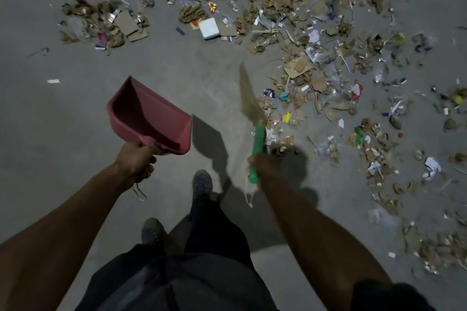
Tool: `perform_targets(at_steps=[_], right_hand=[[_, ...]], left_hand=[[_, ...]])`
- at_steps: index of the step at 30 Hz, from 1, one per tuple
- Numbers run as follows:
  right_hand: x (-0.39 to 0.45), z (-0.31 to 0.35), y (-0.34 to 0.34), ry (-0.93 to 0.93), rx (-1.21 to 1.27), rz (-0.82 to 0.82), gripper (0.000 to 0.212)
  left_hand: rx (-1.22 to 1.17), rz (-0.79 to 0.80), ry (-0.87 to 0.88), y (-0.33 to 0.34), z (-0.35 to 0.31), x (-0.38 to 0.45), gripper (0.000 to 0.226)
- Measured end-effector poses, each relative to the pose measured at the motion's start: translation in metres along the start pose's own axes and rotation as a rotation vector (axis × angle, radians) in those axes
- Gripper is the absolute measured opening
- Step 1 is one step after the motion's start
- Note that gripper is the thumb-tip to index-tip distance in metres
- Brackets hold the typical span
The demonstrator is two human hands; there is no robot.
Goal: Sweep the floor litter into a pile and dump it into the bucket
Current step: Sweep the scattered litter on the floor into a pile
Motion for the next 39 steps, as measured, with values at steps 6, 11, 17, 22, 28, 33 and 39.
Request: perform_targets(at_steps=[6, 11, 17, 22, 28, 33, 39], right_hand=[[0.015, 0.052, -0.042, -0.130, 0.133, -0.169, 0.022], [-0.009, 0.071, 0.004, -0.247, 0.237, -0.020, 0.023], [-0.061, 0.077, 0.081, -0.302, -0.026, 0.138, 0.017], [-0.093, 0.079, 0.156, -0.388, -0.470, 0.169, 0.033], [-0.109, 0.111, 0.247, -0.549, -1.062, 0.249, 0.046], [-0.091, 0.147, 0.359, -0.603, -1.409, 0.319, 0.055], [-0.080, 0.174, 0.490, -0.678, -1.694, 0.464, 0.061]], left_hand=[[0.005, -0.028, -0.009, 0.005, 0.008, -0.002, 0.015], [-0.002, -0.059, -0.022, -0.005, 0.014, -0.004, 0.017], [-0.071, -0.103, 0.010, -0.045, 0.020, -0.011, 0.013], [-0.158, -0.163, 0.028, -0.102, 0.030, -0.009, 0.008], [-0.262, -0.246, 0.027, -0.199, 0.037, 0.016, 0.009], [-0.405, -0.264, -0.020, -0.300, 0.038, 0.053, 0.005], [-0.524, -0.251, -0.088, -0.398, 0.039, 0.079, 0.009]])
Point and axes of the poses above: each hand's wrist, its own x-axis towards the middle knuckle, its own y-axis out of the palm, z = x × y, the point moved 2 cm from there along x, towards the middle knuckle, and after that the axes turned 11 degrees about z, right-handed, at the moved point
